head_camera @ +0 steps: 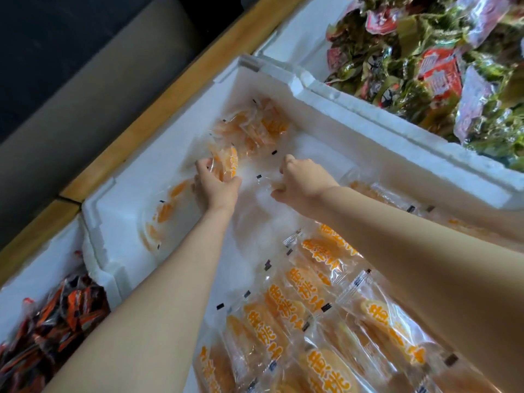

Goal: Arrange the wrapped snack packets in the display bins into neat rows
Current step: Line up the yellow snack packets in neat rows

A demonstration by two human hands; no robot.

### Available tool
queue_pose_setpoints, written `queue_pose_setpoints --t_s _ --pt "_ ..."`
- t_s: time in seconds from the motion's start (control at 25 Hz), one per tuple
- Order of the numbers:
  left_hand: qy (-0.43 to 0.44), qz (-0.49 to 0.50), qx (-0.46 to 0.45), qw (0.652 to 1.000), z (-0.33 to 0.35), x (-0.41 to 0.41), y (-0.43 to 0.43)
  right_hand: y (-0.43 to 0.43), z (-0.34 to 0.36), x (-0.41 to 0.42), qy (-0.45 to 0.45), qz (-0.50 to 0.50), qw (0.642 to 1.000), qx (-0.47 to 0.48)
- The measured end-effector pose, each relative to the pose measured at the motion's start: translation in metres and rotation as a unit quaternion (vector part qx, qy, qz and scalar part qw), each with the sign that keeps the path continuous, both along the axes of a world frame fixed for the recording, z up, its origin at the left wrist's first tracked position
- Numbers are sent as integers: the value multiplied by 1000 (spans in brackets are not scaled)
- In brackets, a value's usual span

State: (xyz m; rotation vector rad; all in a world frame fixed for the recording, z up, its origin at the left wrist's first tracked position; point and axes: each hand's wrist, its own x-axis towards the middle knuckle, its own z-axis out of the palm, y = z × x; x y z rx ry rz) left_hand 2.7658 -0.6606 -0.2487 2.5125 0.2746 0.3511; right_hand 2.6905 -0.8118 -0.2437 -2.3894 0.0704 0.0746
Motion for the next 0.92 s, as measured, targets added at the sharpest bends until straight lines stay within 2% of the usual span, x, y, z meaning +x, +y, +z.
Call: queue_pose_setpoints --t_s 0.2,0.36,0.44,0.68,0.8,0.92 --pt "7 -45 8 999 6 -28 -1 -17 6 -9 -24 -10 1000 -4" --pt "38 -76 6 996 2 -61 8 -12 10 -25 -1 64 989 -130" --pt "59 -101 -8 993 0 -75 16 -3 7 -31 21 77 984 -160" --pt "77 -99 -88 988 3 -113 36 11 10 -32 -19 -9 996 -84" --pt "82 -63 -183 978 9 -133 48 17 19 -47 -34 -41 998 -17" --pt "78 -35 -266 960 16 -153 54 14 30 -70 1 -64 995 75"
